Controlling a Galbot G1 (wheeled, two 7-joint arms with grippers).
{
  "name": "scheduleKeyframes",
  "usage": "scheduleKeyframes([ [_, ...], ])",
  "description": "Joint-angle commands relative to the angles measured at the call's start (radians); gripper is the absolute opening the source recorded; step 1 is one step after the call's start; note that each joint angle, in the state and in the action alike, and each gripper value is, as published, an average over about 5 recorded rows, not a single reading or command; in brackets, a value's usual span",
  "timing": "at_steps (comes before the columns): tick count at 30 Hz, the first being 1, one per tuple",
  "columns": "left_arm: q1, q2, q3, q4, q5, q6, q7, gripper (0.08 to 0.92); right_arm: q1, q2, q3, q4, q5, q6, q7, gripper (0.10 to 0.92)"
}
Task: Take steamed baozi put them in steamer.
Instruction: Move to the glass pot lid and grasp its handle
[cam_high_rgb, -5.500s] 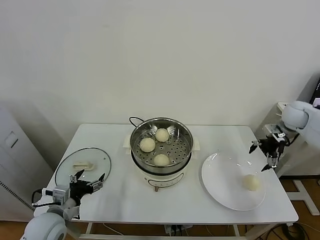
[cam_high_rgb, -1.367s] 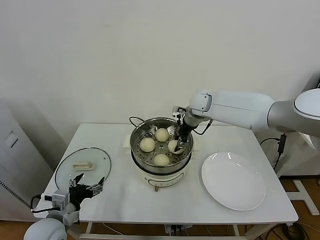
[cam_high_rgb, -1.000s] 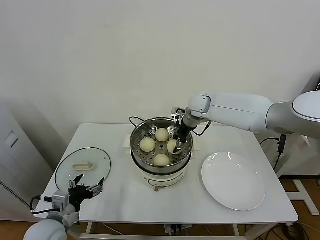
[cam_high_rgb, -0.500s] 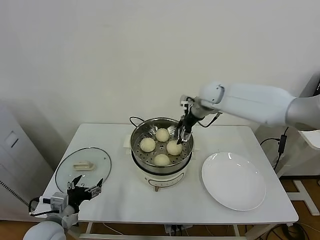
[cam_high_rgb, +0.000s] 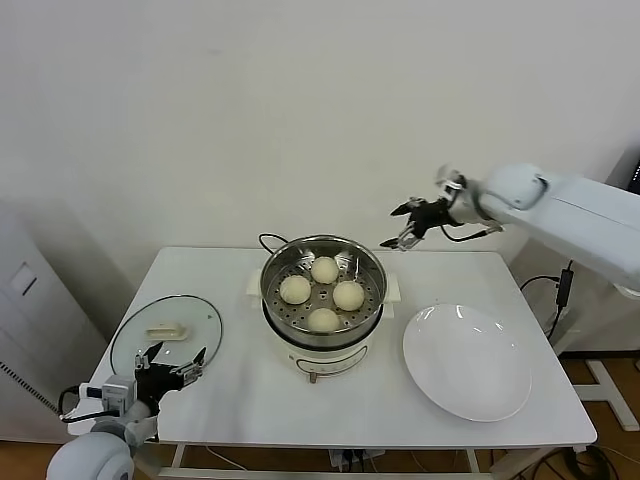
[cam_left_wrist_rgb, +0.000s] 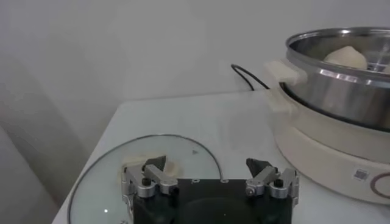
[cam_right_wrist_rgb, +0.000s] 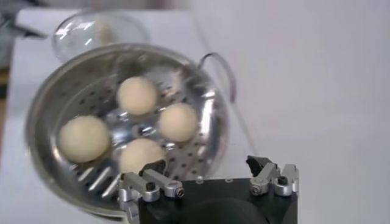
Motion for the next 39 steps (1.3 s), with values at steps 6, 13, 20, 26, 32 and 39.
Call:
scheduleKeyframes([
  [6, -0.027, 0.005, -0.006, 0.012, 0.031, -0.019, 0.003, 0.823, -1.104, -0.132, 1.223, 0.223, -0.100, 0.146, 0.497, 0.823],
  [13, -0.026, 0.009, -0.007, 0.039, 0.114, -0.069, 0.027, 0.823, -1.477, 0.127, 1.646, 0.252, -0.309, 0.219, 0.519, 0.823],
  [20, -0.006, 0.015, -0.007, 0.077, 0.285, -0.151, 0.060, 0.823, -1.673, 0.318, 1.855, 0.261, -0.454, 0.269, 0.455, 0.823],
  [26, 0.008, 0.025, -0.012, 0.171, 0.640, -0.314, 0.088, 0.823, -1.741, 0.420, 1.921, 0.252, -0.509, 0.293, 0.395, 0.823],
  [32, 0.009, 0.005, -0.029, 0.306, 1.032, -0.485, 0.068, 0.823, -1.763, 0.473, 1.943, 0.229, -0.545, 0.315, 0.357, 0.823],
  [39, -0.010, -0.058, -0.050, 0.408, 1.433, -0.627, 0.009, 0.823, -1.757, 0.501, 1.943, 0.203, -0.569, 0.323, 0.345, 0.823],
])
